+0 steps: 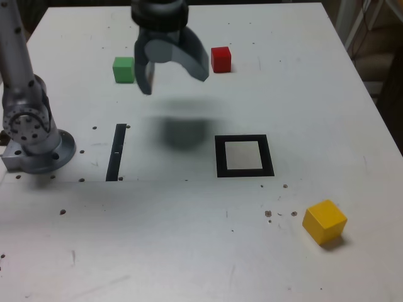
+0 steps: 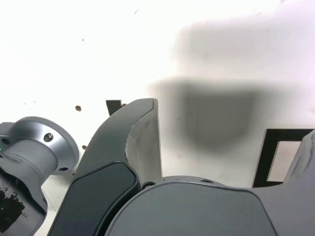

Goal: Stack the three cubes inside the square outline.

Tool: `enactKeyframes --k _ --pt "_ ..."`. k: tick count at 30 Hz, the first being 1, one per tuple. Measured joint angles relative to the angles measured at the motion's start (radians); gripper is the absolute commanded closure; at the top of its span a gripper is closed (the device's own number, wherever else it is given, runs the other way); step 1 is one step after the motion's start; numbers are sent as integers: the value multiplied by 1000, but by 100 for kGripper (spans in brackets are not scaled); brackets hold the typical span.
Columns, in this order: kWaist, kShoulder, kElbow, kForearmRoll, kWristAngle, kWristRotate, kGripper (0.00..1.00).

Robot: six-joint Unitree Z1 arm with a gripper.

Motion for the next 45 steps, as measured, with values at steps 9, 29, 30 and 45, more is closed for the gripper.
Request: enactKeyframes --k 9,29,30,45 --pt "63 102 -121 17 9 45 1" --pt "252 357 -484 95 39 140 1" --pt "260 372 -503 102 39 143 1" --pt "345 525 -692 172 34 186 2"
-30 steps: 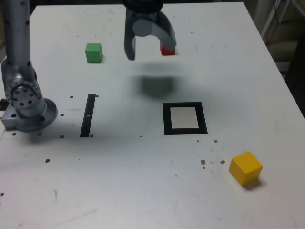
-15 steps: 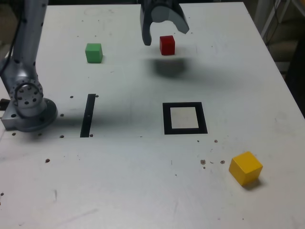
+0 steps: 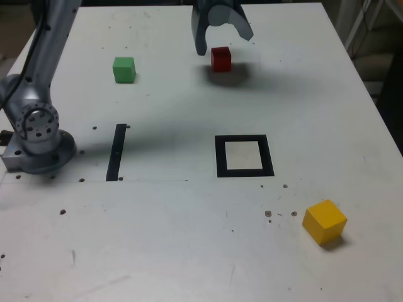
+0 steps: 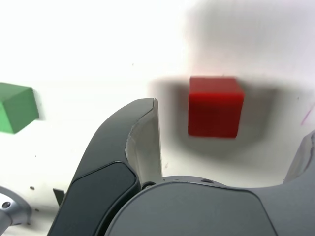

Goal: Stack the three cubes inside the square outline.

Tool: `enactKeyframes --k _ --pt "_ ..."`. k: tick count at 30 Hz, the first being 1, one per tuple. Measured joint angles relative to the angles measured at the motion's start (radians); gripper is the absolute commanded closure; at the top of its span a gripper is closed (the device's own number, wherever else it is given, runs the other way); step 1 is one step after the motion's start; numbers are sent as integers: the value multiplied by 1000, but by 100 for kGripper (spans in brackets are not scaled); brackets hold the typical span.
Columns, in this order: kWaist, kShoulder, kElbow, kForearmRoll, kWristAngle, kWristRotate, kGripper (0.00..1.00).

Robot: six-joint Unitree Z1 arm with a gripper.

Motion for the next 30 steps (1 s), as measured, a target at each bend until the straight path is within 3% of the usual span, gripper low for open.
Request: enactKeyframes --k 9,14,19,25,30 --pt "16 67 -23 5 -7 8 5" --pt "17 97 -37 10 -7 9 13" --pt "17 119 -46 14 -5 3 28" --pt "11 124 -60 27 19 -14 53" --pt "-1 125 -68 27 27 -14 63"
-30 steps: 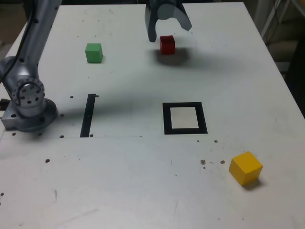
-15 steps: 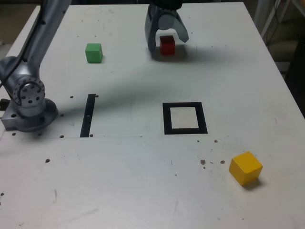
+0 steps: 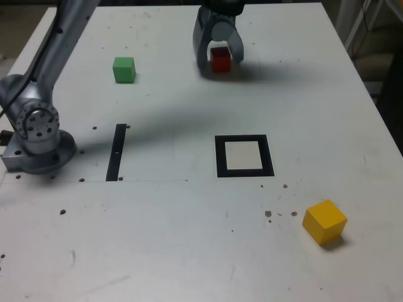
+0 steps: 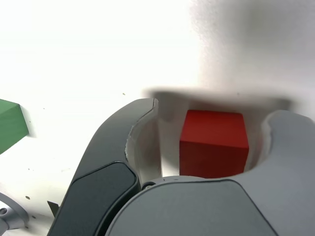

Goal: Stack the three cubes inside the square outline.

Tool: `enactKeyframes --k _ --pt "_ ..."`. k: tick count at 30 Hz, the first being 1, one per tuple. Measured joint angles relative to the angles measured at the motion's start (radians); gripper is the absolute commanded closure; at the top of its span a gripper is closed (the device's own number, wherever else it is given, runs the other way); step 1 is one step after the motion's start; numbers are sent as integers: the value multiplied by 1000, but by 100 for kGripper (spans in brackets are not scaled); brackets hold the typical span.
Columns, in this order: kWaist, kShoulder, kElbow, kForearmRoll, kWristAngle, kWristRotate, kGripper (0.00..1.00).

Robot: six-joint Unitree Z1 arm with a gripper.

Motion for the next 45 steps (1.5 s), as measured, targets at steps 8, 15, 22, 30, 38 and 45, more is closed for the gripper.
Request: enactKeyframes --k 8,15,22,30,38,45 --pt "-4 3 0 3 0 0 67" --pt "-4 3 0 5 0 0 67" --pt "-24 -6 3 8 -3 0 67" --pt "-85 -85 70 18 -7 -42 67" --pt "-171 -188 192 -6 -11 -97 67" --pt "-284 -273 292 -28 -24 -158 67"
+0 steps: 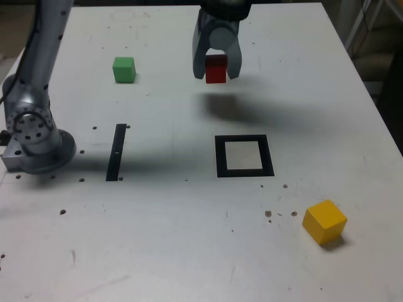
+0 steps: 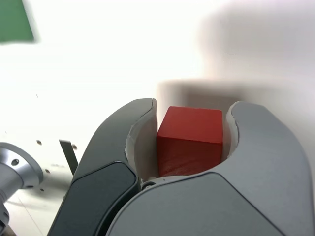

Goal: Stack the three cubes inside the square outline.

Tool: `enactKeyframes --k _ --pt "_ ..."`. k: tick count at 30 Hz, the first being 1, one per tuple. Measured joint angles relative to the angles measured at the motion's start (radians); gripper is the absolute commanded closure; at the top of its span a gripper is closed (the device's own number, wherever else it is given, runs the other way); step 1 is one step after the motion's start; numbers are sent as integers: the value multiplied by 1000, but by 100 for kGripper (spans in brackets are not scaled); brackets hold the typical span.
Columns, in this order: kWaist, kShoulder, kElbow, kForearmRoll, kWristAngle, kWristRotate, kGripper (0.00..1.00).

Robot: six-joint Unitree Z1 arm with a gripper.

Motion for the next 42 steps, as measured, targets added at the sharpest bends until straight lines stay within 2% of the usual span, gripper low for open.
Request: enactKeyframes --k 10,18,23,32,42 --pt "-157 -66 103 -30 -39 -93 67" --pt "-283 -71 105 -31 -83 -171 67" --pt "-334 -65 100 -31 -96 -213 67" --pt "-383 -20 84 -35 -121 -261 67" --pt "-392 34 77 -63 -140 -275 67"
